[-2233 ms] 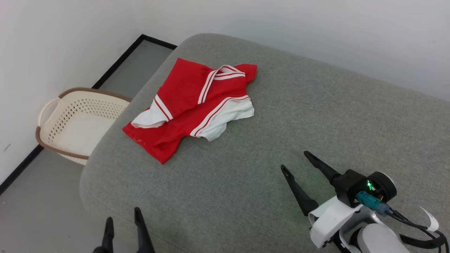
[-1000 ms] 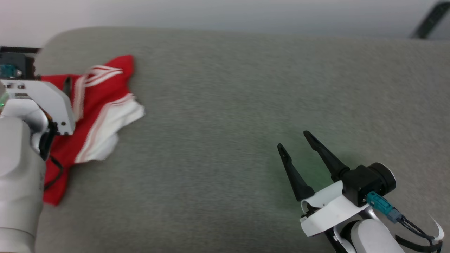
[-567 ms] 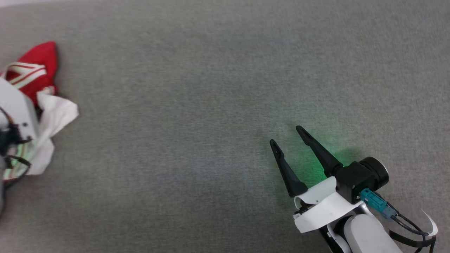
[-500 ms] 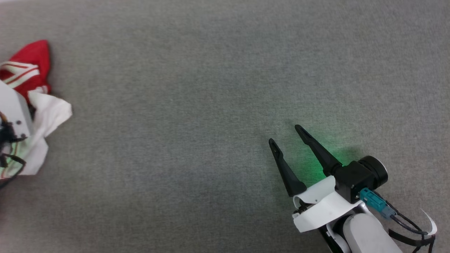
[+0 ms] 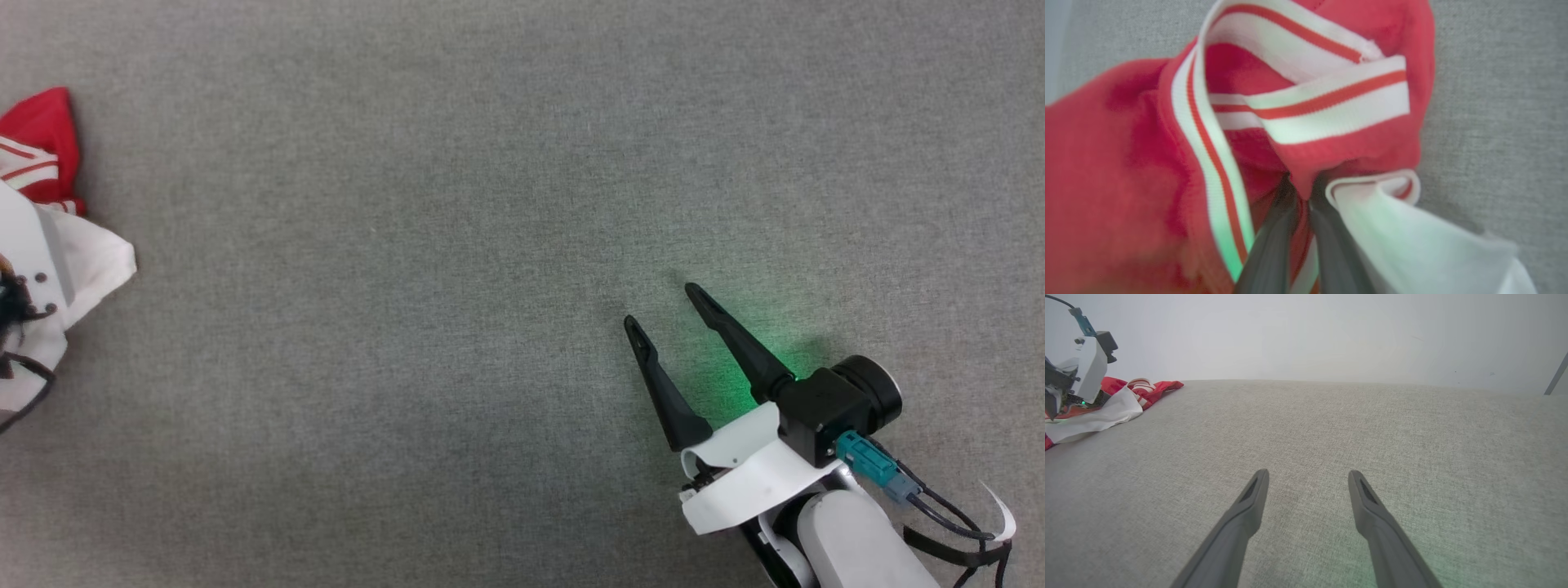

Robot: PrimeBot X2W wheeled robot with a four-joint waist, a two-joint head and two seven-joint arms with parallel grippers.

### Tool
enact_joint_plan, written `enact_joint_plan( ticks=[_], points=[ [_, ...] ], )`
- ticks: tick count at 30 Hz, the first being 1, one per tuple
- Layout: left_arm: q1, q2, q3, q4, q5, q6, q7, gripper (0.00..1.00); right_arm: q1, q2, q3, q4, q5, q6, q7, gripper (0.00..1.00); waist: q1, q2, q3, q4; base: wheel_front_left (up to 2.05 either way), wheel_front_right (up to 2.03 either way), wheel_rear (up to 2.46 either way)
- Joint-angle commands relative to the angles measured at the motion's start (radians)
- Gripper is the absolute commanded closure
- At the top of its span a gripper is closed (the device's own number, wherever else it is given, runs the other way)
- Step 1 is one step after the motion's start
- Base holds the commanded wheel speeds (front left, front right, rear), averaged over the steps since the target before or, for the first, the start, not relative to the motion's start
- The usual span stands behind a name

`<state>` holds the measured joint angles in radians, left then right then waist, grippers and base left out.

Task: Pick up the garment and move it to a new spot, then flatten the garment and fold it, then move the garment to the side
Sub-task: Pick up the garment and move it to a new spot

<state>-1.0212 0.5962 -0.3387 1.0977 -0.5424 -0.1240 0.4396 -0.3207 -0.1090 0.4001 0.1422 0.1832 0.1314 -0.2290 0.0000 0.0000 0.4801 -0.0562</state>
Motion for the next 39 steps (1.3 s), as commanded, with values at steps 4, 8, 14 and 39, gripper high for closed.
enact_joint_plan(
  ticks=[4,8,14,39],
  points=[
    [0.060,-0.077,-0.061,-0.023,-0.051,-0.012,-0.036,1.00,0.024,0.013,-0.005,0.016,0.012,-0.001,-0.010,0.00,0.0000,0.0000,-0.062,0.010,0.00,0.00,0.00],
    [0.041,-0.088,-0.104,-0.097,-0.116,-0.013,-0.043,1.00,0.042,0.026,-0.010,0.033,0.021,-0.001,-0.018,0.00,0.0000,0.0000,-0.116,0.010,0.00,0.00,0.00],
    [0.013,-0.129,-0.114,-0.178,-0.263,-0.008,0.058,1.00,0.064,0.042,-0.030,0.048,0.034,-0.001,-0.026,0.00,0.0000,0.0000,-0.173,-0.005,0.00,0.00,0.00],
    [-0.095,-0.397,-0.252,-0.396,-0.372,0.034,0.215,1.00,0.064,0.059,-0.088,0.014,0.160,-0.001,-0.037,0.00,0.0000,0.0000,-0.149,-0.248,0.00,0.00,0.00]
  ],
)
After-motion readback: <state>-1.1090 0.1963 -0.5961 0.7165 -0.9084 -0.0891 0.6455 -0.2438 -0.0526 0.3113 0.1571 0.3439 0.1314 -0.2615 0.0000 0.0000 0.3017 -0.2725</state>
